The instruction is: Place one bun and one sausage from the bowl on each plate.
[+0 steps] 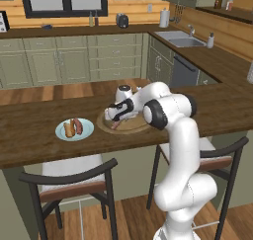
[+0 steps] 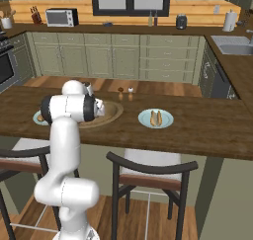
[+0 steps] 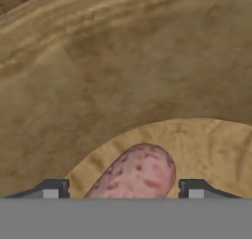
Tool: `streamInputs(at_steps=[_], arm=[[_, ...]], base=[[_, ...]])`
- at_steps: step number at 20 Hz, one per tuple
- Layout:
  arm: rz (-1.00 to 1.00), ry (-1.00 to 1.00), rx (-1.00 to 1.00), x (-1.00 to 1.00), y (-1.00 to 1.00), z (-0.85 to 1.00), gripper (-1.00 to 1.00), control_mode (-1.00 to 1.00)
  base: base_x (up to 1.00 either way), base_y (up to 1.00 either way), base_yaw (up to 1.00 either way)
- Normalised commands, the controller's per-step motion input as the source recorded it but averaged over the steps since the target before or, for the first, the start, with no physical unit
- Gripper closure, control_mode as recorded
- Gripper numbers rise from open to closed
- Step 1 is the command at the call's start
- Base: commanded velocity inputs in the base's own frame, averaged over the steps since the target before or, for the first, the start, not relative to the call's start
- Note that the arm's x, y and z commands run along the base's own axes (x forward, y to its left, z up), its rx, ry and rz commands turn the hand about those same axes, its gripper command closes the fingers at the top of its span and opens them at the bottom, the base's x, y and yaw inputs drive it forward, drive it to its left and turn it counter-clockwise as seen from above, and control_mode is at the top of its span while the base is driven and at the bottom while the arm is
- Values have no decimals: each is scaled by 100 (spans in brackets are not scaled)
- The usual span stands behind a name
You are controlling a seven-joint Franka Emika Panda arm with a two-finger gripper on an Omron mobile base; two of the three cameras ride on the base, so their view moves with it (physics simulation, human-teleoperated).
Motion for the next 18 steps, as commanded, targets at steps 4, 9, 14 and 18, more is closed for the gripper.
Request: streamInputs(at_steps=[4, 9, 14, 18], arm=[[0, -11, 0, 0, -22, -52, 100, -100], [0, -6, 1, -15, -20, 0, 100, -100], [-2, -18, 12, -31, -52, 98, 100, -100], [-6, -6, 4, -16, -87, 100, 100, -100]], base=[[0, 0, 0], [0, 0, 0], [0, 0, 0], [0, 0, 0]])
